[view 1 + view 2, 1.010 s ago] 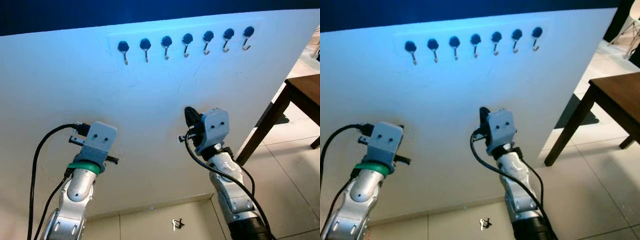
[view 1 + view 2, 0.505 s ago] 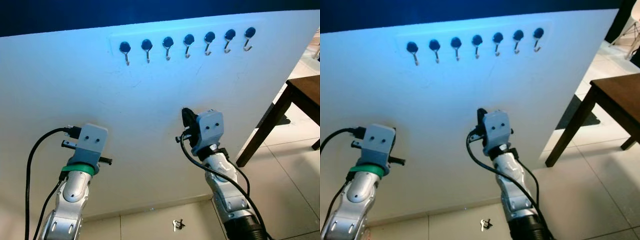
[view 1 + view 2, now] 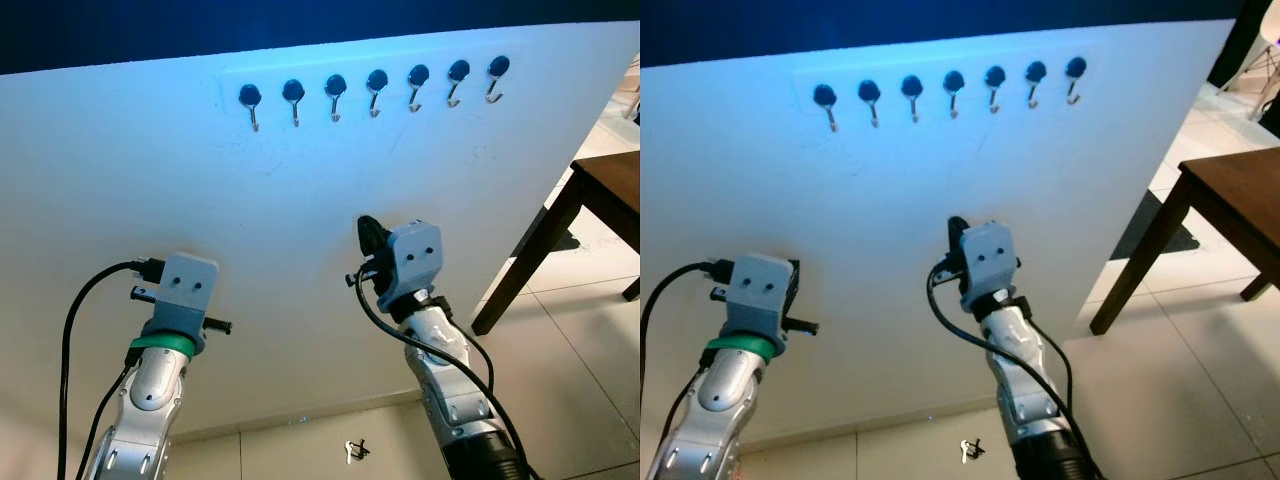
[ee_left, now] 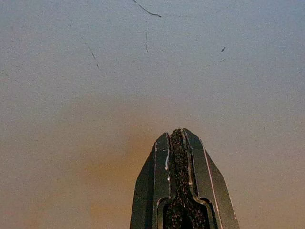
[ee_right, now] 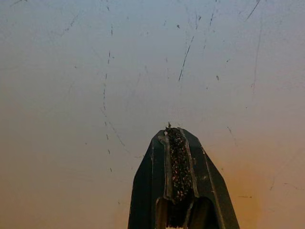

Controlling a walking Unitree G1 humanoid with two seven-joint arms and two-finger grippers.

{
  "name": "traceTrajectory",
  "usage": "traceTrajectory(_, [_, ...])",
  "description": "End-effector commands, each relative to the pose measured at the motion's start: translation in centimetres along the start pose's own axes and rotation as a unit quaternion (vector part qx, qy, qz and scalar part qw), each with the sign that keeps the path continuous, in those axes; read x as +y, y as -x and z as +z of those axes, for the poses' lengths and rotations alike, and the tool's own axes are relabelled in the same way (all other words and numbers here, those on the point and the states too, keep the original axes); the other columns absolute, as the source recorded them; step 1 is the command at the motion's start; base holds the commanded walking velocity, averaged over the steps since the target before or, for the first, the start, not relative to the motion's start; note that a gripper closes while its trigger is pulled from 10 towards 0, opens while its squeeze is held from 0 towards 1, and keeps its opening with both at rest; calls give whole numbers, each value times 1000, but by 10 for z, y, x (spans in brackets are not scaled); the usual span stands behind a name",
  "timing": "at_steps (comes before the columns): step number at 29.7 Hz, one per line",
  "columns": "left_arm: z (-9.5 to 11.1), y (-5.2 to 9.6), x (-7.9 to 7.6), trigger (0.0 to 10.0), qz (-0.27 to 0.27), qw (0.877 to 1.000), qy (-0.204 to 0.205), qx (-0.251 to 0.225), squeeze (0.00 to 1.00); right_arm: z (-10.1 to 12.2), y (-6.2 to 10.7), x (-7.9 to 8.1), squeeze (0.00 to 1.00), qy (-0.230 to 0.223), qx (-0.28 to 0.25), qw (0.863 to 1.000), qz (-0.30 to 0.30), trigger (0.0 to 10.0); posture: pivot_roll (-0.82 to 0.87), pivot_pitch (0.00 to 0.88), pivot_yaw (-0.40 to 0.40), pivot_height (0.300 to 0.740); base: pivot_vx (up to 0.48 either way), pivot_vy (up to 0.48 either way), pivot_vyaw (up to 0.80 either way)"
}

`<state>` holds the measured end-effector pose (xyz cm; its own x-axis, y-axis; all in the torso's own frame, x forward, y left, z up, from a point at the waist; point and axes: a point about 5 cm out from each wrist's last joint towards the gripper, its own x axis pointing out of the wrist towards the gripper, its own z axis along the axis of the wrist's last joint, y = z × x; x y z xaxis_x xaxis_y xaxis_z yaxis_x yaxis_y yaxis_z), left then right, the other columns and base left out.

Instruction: Hang keys on a hook

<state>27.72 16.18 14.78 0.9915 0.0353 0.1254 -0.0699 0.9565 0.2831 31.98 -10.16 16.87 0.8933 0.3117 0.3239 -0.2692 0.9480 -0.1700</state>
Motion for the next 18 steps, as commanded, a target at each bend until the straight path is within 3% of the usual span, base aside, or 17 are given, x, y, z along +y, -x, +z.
traceTrajectory(1, [-5,2,2,10000,2,1000,-2,9,0,-1,0,2,0,2,-1,1000,6,10000,-81,0,92,740,0,0,0])
traceTrajectory(5, [-5,2,1,10000,1,1000,-1,9,0,-1,1,2,0,2,0,1000,5,10000,-81,0,92,740,0,0,0])
traceTrajectory(18, [-1,0,4,10000,3,1000,-2,-1,0,0,-1,1,0,3,-4,1000,3,10000,-77,0,96,740,-356,0,0])
